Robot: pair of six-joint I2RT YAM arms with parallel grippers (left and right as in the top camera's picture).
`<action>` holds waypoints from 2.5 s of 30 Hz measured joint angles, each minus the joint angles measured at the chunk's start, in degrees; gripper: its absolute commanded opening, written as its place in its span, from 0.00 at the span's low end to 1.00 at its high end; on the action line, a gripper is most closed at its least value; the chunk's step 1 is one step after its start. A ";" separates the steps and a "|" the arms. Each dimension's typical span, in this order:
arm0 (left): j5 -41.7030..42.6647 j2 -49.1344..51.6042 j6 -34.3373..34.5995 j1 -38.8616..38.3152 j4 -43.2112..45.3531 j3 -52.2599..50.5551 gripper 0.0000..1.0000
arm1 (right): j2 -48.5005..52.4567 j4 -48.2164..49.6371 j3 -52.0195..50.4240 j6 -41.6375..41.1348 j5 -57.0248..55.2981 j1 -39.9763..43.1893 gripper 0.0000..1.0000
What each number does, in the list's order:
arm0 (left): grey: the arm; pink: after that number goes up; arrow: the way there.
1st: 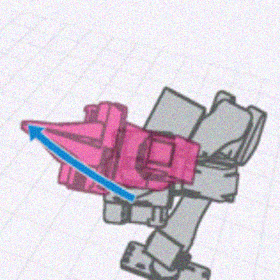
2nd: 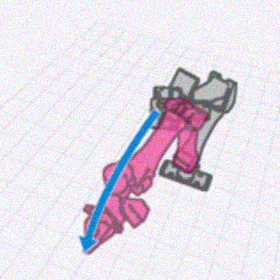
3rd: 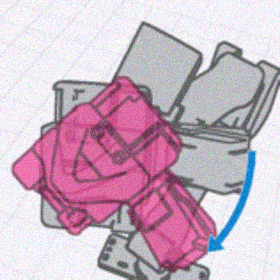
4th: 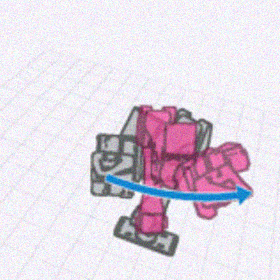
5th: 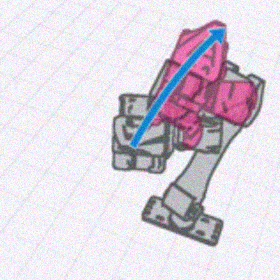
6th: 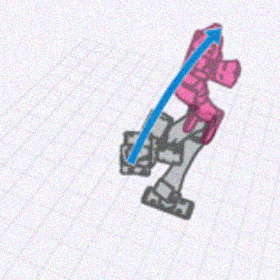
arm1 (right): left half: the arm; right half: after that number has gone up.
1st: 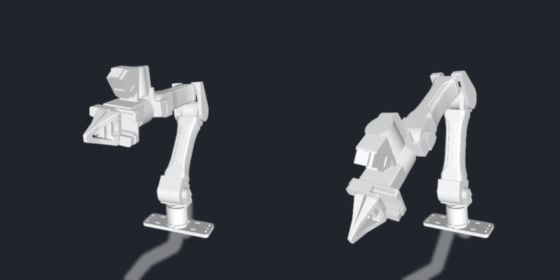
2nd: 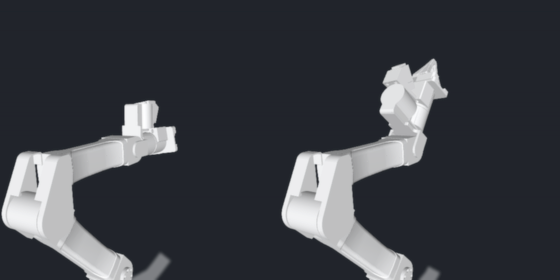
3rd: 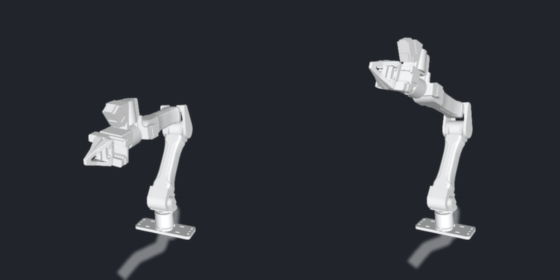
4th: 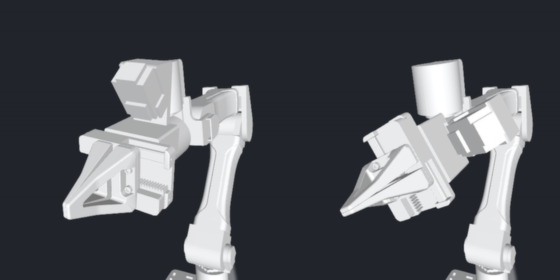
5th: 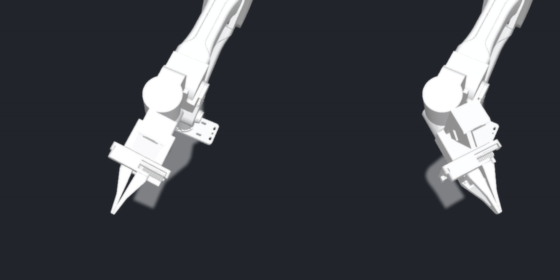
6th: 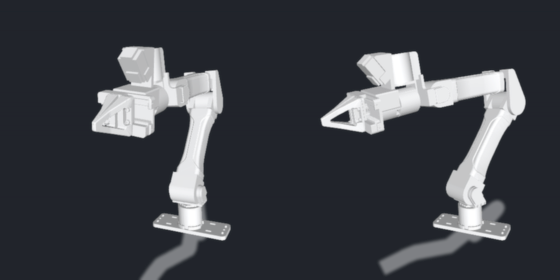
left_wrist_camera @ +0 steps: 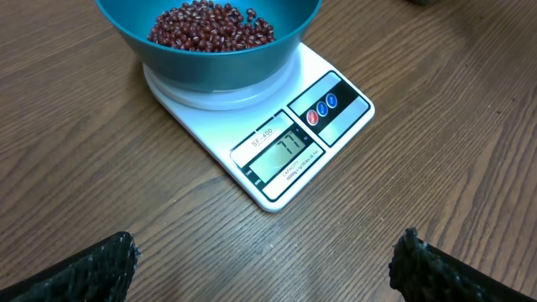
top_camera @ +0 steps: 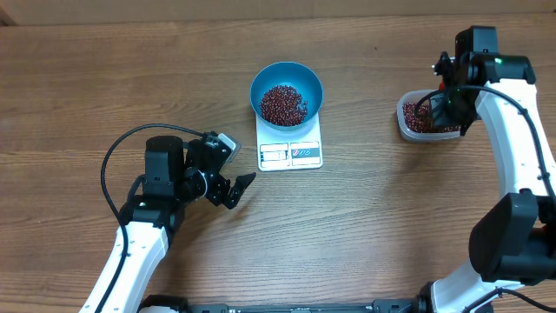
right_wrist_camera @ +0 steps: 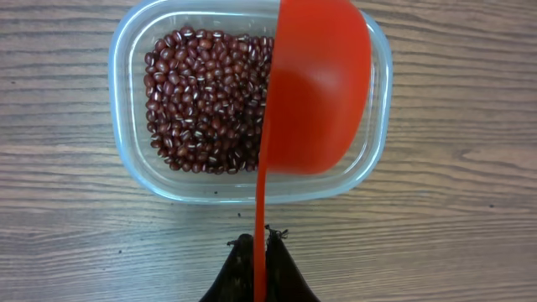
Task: Scoop item into bowl and weigh 150g on scale
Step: 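Dip the scoop into the red beans and lift it with the right gripper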
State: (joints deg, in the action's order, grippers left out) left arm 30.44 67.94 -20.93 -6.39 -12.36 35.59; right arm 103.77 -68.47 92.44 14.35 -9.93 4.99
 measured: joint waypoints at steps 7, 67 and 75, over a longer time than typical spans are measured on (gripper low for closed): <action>0.00 0.00 -0.02 0.00 0.00 0.00 1.00 | 0.00 5.49 -2.78 5.79 -1.29 0.00 0.04; -0.02 0.00 0.00 0.00 0.00 0.00 1.00 | 8.98 -2.25 -3.30 11.17 20.96 3.34 0.04; 0.00 0.00 -0.02 0.00 0.00 0.00 1.00 | 9.07 -2.69 -3.74 6.99 26.64 9.35 0.04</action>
State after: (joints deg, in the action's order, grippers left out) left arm 30.44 67.94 -20.95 -6.39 -12.36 35.59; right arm 112.84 -71.16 88.71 21.34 16.71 14.35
